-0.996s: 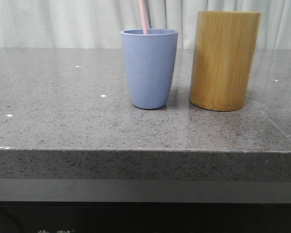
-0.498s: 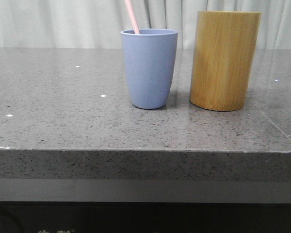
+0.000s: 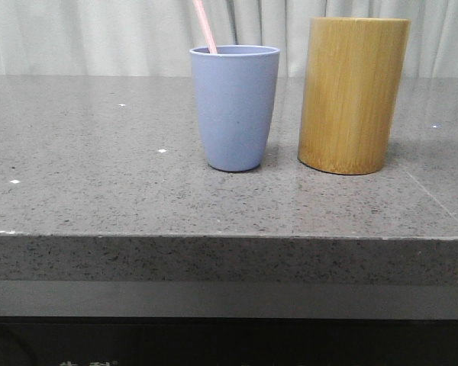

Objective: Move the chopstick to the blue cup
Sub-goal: 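Raise the open right gripper away from the cups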

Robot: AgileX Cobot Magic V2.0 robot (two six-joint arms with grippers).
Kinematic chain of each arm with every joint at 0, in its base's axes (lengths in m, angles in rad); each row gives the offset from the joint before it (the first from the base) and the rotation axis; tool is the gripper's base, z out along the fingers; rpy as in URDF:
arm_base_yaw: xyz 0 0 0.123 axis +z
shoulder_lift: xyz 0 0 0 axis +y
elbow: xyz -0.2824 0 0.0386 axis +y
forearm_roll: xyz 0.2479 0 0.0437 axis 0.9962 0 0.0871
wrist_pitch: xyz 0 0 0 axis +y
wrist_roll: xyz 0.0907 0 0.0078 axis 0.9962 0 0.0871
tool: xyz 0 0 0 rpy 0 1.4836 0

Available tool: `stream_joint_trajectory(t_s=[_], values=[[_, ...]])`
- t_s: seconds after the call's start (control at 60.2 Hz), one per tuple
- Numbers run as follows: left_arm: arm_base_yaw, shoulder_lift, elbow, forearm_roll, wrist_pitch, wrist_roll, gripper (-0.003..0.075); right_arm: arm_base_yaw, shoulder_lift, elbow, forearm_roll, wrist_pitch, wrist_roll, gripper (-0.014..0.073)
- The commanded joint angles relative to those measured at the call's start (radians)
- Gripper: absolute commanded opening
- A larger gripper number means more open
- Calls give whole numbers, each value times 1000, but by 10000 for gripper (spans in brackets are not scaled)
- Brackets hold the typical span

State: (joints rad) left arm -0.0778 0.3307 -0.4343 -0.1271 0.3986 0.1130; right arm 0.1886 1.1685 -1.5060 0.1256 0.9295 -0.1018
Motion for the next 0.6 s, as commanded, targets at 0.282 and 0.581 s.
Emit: stream_joint_trajectory(t_s=[0.282, 0.581], values=[[1, 7, -27, -13, -83, -3, -19, -100, -315, 304, -11, -201, 3, -88], [1, 7, -27, -13, -83, -3, -19, -100, -669, 793, -10, -474, 3, -88]])
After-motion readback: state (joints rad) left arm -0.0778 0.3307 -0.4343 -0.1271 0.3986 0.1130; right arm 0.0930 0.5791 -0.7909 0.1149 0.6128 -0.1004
